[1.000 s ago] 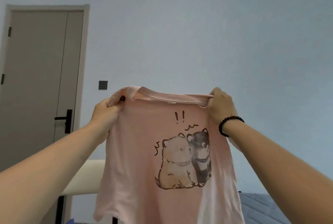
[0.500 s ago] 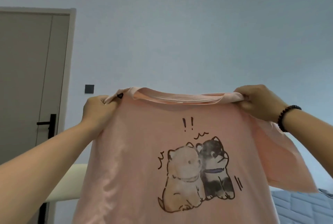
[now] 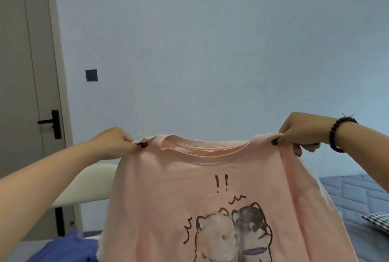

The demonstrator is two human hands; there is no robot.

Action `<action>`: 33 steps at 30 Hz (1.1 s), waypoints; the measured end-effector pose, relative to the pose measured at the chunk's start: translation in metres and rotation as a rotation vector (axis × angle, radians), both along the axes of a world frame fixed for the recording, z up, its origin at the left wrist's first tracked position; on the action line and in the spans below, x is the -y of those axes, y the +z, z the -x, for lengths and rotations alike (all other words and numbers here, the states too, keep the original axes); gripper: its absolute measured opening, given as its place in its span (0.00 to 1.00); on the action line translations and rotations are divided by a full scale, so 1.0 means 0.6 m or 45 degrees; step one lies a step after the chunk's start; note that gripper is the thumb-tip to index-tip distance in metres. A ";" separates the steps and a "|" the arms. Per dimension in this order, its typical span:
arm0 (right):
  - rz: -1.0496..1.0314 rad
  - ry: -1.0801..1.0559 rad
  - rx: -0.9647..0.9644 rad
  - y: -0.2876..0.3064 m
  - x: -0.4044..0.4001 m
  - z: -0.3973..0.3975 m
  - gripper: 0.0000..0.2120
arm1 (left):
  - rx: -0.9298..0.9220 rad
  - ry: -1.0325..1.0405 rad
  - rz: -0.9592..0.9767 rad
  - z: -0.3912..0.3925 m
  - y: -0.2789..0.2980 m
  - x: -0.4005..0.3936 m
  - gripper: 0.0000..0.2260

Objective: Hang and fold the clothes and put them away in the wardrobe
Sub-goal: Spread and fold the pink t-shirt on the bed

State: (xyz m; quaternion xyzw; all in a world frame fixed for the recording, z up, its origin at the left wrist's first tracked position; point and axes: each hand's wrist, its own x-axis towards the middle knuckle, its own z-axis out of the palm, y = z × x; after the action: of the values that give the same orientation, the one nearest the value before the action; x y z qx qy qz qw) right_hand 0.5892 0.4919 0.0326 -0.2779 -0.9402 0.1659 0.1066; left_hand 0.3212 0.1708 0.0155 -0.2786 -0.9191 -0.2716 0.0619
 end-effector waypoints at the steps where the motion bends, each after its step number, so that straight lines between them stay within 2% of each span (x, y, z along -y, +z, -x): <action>1: 0.081 -0.010 0.000 -0.019 -0.010 0.020 0.11 | 0.069 0.018 0.056 0.013 -0.014 -0.010 0.24; 4: 0.346 -0.065 -0.109 -0.084 -0.042 0.096 0.08 | 0.279 0.096 0.167 0.057 -0.061 -0.051 0.22; 7: 0.676 -0.134 -0.284 -0.146 -0.074 0.184 0.09 | 0.469 0.129 0.000 0.126 -0.107 -0.106 0.15; 9: 0.802 -0.206 -0.462 -0.177 -0.096 0.250 0.09 | 0.513 0.172 -0.125 0.174 -0.136 -0.150 0.09; 10: 0.823 -0.236 -0.535 -0.190 -0.109 0.285 0.09 | 0.498 0.179 -0.166 0.201 -0.148 -0.172 0.08; 14: 0.768 -0.254 -0.801 -0.243 -0.173 0.432 0.12 | 0.378 0.155 -0.361 0.331 -0.188 -0.277 0.14; 16: 0.652 -0.239 -0.894 -0.280 -0.200 0.498 0.13 | 0.263 0.157 -0.375 0.382 -0.213 -0.331 0.16; 17: 0.580 -0.205 -0.881 -0.306 -0.206 0.526 0.16 | 0.235 0.136 -0.402 0.397 -0.234 -0.353 0.17; 19: 0.351 -0.150 -0.739 -0.380 -0.219 0.572 0.34 | 0.323 0.008 -0.502 0.408 -0.301 -0.387 0.27; 20: 0.244 -0.150 -0.611 -0.423 -0.211 0.583 0.40 | 0.381 -0.063 -0.492 0.401 -0.347 -0.395 0.32; 21: 0.175 -0.130 -0.486 -0.465 -0.197 0.587 0.42 | 0.430 -0.144 -0.406 0.388 -0.398 -0.397 0.35; 24: 0.413 0.017 -0.076 -0.614 -0.142 0.592 0.34 | 0.533 -0.336 -0.078 0.333 -0.564 -0.381 0.36; 26: 0.506 0.038 0.169 -0.706 -0.110 0.583 0.36 | 0.552 -0.375 0.042 0.286 -0.644 -0.356 0.35; 29: 0.217 0.034 0.402 -0.797 -0.071 0.544 0.35 | 0.520 -0.348 0.249 0.220 -0.727 -0.314 0.32; 31: 0.055 0.066 0.435 -0.823 -0.040 0.509 0.31 | 0.473 -0.291 0.380 0.183 -0.757 -0.293 0.31; 33: -0.047 0.095 0.427 -0.833 -0.013 0.475 0.32 | 0.453 -0.241 0.481 0.146 -0.776 -0.271 0.29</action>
State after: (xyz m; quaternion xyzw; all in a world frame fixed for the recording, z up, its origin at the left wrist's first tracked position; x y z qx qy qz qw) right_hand 0.3041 0.4997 -0.4674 -0.2647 -0.9573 0.1039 -0.0529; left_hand 0.2335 0.3334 -0.4502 -0.3179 -0.9197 -0.1446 -0.1792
